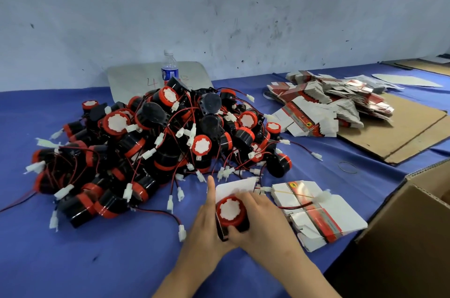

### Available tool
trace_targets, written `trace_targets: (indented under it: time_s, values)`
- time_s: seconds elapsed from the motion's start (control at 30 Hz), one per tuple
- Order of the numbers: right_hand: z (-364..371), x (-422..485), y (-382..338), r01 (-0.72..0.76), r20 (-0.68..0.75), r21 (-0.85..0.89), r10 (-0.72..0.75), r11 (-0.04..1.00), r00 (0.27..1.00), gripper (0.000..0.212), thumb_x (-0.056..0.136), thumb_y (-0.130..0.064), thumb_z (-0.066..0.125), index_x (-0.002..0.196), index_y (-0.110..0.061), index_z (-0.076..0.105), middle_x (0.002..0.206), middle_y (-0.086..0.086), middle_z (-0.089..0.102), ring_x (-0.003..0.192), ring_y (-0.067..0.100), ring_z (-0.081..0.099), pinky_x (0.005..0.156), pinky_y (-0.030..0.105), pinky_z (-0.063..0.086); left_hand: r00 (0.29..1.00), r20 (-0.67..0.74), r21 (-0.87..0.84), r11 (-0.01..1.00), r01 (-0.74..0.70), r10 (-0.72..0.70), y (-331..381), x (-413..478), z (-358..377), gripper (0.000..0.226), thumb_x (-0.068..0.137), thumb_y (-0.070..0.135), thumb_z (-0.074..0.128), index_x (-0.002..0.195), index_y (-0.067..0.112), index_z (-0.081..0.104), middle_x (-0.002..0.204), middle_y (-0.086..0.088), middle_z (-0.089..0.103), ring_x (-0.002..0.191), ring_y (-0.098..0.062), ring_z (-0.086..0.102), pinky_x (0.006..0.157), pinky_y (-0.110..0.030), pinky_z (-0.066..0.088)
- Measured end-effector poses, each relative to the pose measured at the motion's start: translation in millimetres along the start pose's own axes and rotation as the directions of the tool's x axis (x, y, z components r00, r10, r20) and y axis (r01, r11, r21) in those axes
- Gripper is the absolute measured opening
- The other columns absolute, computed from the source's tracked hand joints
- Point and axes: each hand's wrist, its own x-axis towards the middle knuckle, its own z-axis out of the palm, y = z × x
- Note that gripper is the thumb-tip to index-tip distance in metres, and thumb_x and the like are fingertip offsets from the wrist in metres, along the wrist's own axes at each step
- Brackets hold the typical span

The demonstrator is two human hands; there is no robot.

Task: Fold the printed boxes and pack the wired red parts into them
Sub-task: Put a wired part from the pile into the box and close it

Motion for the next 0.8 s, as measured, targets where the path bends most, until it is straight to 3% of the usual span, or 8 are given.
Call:
trace_targets:
  time_s: [0.13, 0.3, 0.43, 0.53, 0.6, 0.67, 0.73, 0.8]
  values:
    - [6, 1, 2, -0.059, 0.127, -0.006, 0.059, 0.998, 0.99, 0.05, 0.089, -0.037, 0.057, 0.133, -0.023, 0.04, 0.131, -0.005, 0.048, 0.118, 0.015, 0.049, 0.092, 0.025, 0.044, 1.0, -0.004, -0.006, 1.0, -0.01, 0.01, -4, 0, 1, 0.12, 0.074, 0.034, 0.082, 0.137, 0.066, -0.014, 0.14, 0.032, 0.037, 0.121, 0.011, 0.046, 0.092, -0.013, 0.046]
    - [7, 5, 5, -0.011, 0.277, -0.118, 0.044, 0.993, 0.96, 0.056, 0.099, -0.035, 0.043, 0.148, -0.014, 0.026, 0.152, 0.002, 0.027, 0.137, 0.017, 0.031, 0.105, 0.028, 0.037, 0.994, 0.017, 0.131, 0.985, -0.113, 0.112, -5, -1, 3, 0.111, 0.082, 0.015, 0.073, 0.131, 0.075, -0.007, 0.145, 0.041, 0.012, 0.121, 0.026, 0.03, 0.083, 0.002, 0.038]
    - [2, 6, 2, 0.0, 0.368, -0.188, 0.071, 0.982, 0.927, 0.051, 0.1, -0.015, 0.036, 0.149, -0.009, 0.023, 0.146, 0.011, 0.038, 0.122, 0.027, 0.049, 0.094, 0.032, 0.045, 0.982, 0.037, 0.274, 0.943, -0.187, 0.184, -2, -3, 3, 0.082, 0.084, 0.024, 0.073, 0.121, 0.077, 0.022, 0.152, 0.031, -0.005, 0.126, 0.007, 0.034, 0.079, 0.006, 0.035]
    - [-6, 10, -8, 0.007, 0.403, -0.281, 0.111, 0.96, 0.908, 0.039, 0.095, -0.003, 0.041, 0.133, -0.008, 0.043, 0.13, 0.012, 0.05, 0.115, 0.029, 0.052, 0.082, 0.033, 0.045, 0.97, 0.045, 0.355, 0.903, -0.24, 0.24, 7, -6, 1, 0.043, 0.084, 0.025, 0.073, 0.113, 0.049, 0.051, 0.155, 0.025, -0.011, 0.115, 0.009, 0.041, 0.078, -0.004, 0.046]
    - [-12, 14, -16, 0.02, 0.419, -0.331, 0.128, 0.943, 0.899, 0.032, 0.094, -0.001, 0.044, 0.124, -0.007, 0.052, 0.125, 0.013, 0.054, 0.117, 0.029, 0.049, 0.085, 0.036, 0.047, 0.965, 0.035, 0.442, 0.862, -0.247, 0.259, 16, -7, 0, 0.033, 0.079, 0.017, 0.078, 0.108, 0.027, 0.065, 0.161, 0.002, 0.003, 0.097, -0.007, 0.065, 0.064, -0.022, 0.055]
    - [-18, 14, -19, 0.055, 0.427, -0.343, 0.104, 0.938, 0.898, 0.028, 0.094, -0.002, 0.044, 0.118, -0.006, 0.057, 0.122, 0.013, 0.056, 0.118, 0.028, 0.048, 0.087, 0.037, 0.047, 0.961, 0.025, 0.5, 0.829, -0.252, 0.277, 21, -8, 2, 0.035, 0.07, 0.009, 0.084, 0.102, 0.018, 0.072, 0.155, -0.019, 0.024, 0.076, -0.019, 0.071, 0.049, -0.02, 0.05]
    - [-27, 5, -13, 0.123, 0.364, -0.299, -0.006, 0.946, 0.931, 0.026, 0.093, -0.004, 0.045, 0.113, -0.009, 0.061, 0.121, 0.01, 0.058, 0.119, 0.027, 0.047, 0.089, 0.035, 0.046, 0.961, 0.01, 0.501, 0.83, -0.244, 0.276, 26, -9, 4, 0.03, 0.069, 0.004, 0.084, 0.094, 0.016, 0.074, 0.151, -0.022, 0.029, 0.071, -0.022, 0.071, 0.046, -0.027, 0.053]
    - [-39, -7, -2, 0.211, -0.004, -0.13, -0.213, 0.969, 0.977, 0.025, 0.09, -0.01, 0.054, 0.112, -0.015, 0.066, 0.122, 0.003, 0.06, 0.121, 0.023, 0.047, 0.095, 0.027, 0.042, 0.952, -0.02, 0.508, 0.823, -0.254, 0.306, 27, -8, 5, 0.024, 0.068, 0.003, 0.085, 0.086, 0.014, 0.074, 0.15, -0.022, 0.031, 0.069, -0.021, 0.071, 0.044, -0.032, 0.053]
